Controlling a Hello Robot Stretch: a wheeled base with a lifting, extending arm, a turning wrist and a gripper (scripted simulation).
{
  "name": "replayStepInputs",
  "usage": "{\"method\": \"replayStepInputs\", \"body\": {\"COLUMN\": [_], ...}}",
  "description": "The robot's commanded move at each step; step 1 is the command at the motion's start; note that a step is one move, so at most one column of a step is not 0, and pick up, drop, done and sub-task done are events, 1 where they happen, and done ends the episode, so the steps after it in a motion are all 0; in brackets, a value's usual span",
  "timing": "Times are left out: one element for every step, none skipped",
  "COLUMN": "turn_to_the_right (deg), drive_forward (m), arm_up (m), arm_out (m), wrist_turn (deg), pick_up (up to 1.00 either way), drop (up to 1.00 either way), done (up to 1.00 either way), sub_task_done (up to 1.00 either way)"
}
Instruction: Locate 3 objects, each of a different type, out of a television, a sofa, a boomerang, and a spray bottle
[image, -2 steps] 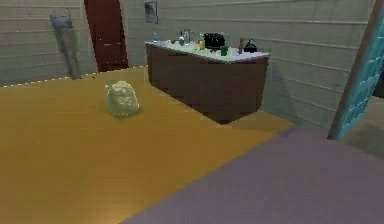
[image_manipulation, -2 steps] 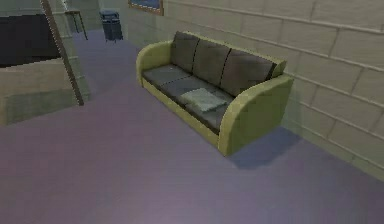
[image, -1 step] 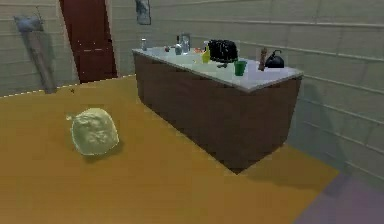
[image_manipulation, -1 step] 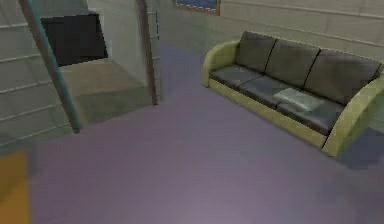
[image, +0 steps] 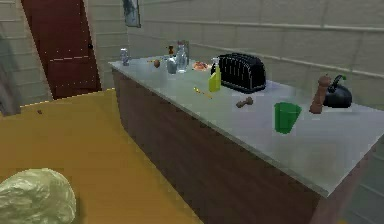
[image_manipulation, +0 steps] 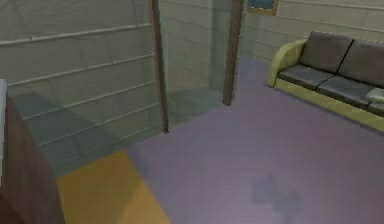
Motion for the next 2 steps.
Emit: {"method": "replayStepInputs", "body": {"turn_to_the_right": [0.0,0.0], "drive_forward": [0.35,0.0], "arm_up": [0.0,0.0], "arm_out": [0.0,0.0], "wrist_turn": [0.0,0.0], "pick_up": [0.0,0.0], "drop": [0.0,0.0], "done": [0.0,1.0], "sub_task_done": [0.0,0.0]}}
